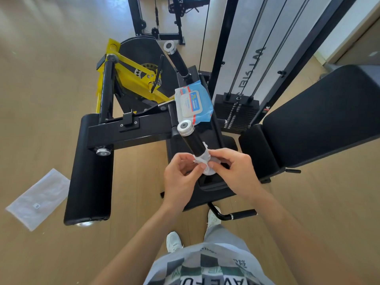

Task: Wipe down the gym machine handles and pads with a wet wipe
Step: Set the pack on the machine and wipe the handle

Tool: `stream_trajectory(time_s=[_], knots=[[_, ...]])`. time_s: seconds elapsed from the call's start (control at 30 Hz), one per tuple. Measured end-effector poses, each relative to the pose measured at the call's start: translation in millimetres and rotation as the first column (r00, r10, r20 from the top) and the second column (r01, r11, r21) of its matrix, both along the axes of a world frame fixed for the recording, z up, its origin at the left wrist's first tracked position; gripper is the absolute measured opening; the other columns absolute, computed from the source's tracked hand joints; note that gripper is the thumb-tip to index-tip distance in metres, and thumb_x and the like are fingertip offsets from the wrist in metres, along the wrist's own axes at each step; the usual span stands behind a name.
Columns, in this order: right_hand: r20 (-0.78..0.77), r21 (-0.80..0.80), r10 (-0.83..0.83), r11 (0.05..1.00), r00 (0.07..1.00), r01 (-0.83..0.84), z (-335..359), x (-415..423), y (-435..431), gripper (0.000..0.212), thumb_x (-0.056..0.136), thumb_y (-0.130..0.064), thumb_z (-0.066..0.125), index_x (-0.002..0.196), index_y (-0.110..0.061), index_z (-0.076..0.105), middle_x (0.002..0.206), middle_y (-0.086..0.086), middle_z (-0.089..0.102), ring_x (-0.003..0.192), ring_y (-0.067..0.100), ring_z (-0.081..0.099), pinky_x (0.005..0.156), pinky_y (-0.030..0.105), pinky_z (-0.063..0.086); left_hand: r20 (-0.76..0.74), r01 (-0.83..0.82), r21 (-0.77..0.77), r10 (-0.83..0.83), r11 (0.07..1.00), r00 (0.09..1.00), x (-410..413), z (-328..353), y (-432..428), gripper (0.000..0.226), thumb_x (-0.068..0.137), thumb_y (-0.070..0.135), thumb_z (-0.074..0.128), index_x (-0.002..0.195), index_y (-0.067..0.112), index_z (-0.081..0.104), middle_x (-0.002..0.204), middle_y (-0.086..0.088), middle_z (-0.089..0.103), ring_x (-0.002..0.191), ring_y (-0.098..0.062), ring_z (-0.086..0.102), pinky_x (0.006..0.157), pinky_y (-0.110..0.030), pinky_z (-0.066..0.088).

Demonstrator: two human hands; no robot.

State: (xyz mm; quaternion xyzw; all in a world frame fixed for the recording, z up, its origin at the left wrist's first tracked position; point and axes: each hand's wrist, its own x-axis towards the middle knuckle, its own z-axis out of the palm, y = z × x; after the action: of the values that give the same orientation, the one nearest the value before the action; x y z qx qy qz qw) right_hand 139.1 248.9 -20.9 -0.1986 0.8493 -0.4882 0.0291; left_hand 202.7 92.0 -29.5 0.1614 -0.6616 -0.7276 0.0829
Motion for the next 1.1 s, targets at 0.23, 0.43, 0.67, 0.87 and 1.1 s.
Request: stream_trajectory(time_s=[0.23,0.43,0.67,0.87,1.1], knots=[[0.0,-0.052,0.005,0.999,1.0,-0.005,18.0,-2.0,-9.9,0.033,0.09,-0.01,0.075,0.122,-0.01,0.073,0.112,-0.001,0.075,0.105,0.009,0.071,0.091,0.035,0.06,-0.041,-0.059,0.005,0.059,0.998,0.997,-2.9,12.8,-4.1,0.025,0.085,0.004,0.08,0.103,0.005,0.063,0.098,-0.008,0.077,0.092,-0.021,0.076,0.083,-0.032,0.062],[0.003,-0.163,0.061,0.985,0.998,-0.06,49.3,-11.5,-35.5,0.037,0.092,-0.014,0.073,0.129,-0.01,0.069,0.122,0.0,0.072,0.113,0.01,0.068,0.097,0.034,0.057,-0.181,-0.166,-0.024,0.159,0.986,0.971,-11.3,39.9,-18.6,0.024,0.088,0.006,0.077,0.106,0.001,0.062,0.102,-0.011,0.075,0.093,-0.021,0.075,0.082,-0.029,0.061],[0.0,-0.158,0.057,0.986,0.998,-0.057,47.5,-12.0,-37.6,0.039,0.094,-0.015,0.071,0.132,-0.01,0.066,0.127,0.001,0.07,0.118,0.011,0.066,0.099,0.033,0.056,-0.216,-0.171,0.015,0.17,0.985,0.961,-12.3,37.4,-17.7,0.02,0.091,0.004,0.073,0.106,0.003,0.06,0.101,-0.011,0.073,0.092,-0.019,0.074,0.078,-0.024,0.058],[0.02,0.054,-0.015,0.998,1.0,0.014,14.9,4.2,-9.0,0.032,0.093,-0.014,0.073,0.125,-0.013,0.072,0.113,-0.005,0.074,0.105,0.007,0.069,0.092,0.034,0.059,-0.081,-0.018,-0.028,0.015,0.999,0.997,2.0,3.9,-0.6,0.021,0.089,0.007,0.077,0.101,0.01,0.061,0.096,-0.007,0.074,0.089,-0.019,0.075,0.076,-0.025,0.058],[-0.035,0.037,-0.215,0.976,0.976,0.217,10.9,40.0,8.9,0.008,0.087,-0.008,0.077,0.094,-0.011,0.078,0.087,-0.004,0.075,0.084,0.007,0.07,0.074,0.016,0.055,-0.047,-0.073,-0.056,0.07,0.996,0.996,24.3,-5.7,23.0,0.01,0.096,0.012,0.07,0.089,0.014,0.063,0.079,0.002,0.065,0.072,-0.008,0.061,0.067,-0.019,0.049]])
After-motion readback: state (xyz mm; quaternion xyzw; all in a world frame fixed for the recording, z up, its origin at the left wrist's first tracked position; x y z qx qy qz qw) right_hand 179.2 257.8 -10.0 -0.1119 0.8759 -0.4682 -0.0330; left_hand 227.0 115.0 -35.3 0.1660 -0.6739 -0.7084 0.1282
